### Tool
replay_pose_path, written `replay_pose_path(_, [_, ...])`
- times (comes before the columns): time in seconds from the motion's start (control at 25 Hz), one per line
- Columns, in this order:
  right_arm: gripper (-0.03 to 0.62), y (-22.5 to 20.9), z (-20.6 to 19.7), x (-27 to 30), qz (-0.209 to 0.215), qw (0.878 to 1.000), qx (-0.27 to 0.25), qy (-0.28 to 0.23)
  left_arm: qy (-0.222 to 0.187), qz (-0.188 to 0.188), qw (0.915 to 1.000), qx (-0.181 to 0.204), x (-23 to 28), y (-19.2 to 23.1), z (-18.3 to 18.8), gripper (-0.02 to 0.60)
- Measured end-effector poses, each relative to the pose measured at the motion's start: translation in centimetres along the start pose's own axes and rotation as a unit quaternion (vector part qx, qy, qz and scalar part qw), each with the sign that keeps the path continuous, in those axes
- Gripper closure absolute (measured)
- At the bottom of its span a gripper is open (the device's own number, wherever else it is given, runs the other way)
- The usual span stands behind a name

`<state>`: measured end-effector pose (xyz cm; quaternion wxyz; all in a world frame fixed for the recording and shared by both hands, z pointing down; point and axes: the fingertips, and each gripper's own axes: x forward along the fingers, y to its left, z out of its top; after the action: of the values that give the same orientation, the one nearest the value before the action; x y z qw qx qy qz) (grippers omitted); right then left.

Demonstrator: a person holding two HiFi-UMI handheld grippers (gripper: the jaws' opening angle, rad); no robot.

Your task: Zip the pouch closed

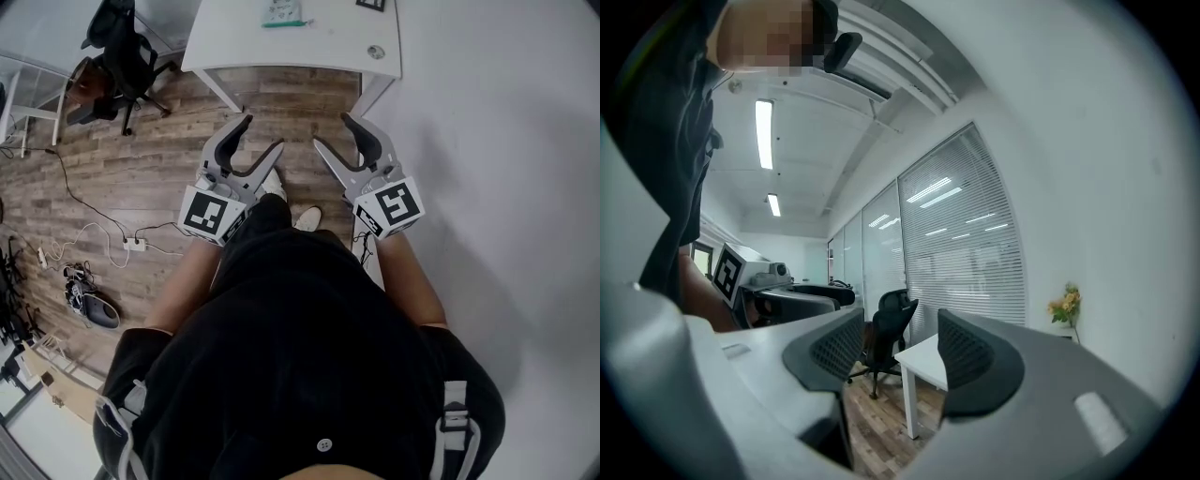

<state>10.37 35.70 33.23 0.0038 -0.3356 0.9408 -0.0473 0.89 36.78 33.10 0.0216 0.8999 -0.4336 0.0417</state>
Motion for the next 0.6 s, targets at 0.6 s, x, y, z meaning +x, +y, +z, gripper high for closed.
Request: replay_pose_path(0.6, [0.338, -5.9, 0.3, 6.8, -0.019, 1.0, -0.005, 0.023, -0.005, -0.022, 0.9997, -0.01, 6.5, 6.9, 0.8, 0.324])
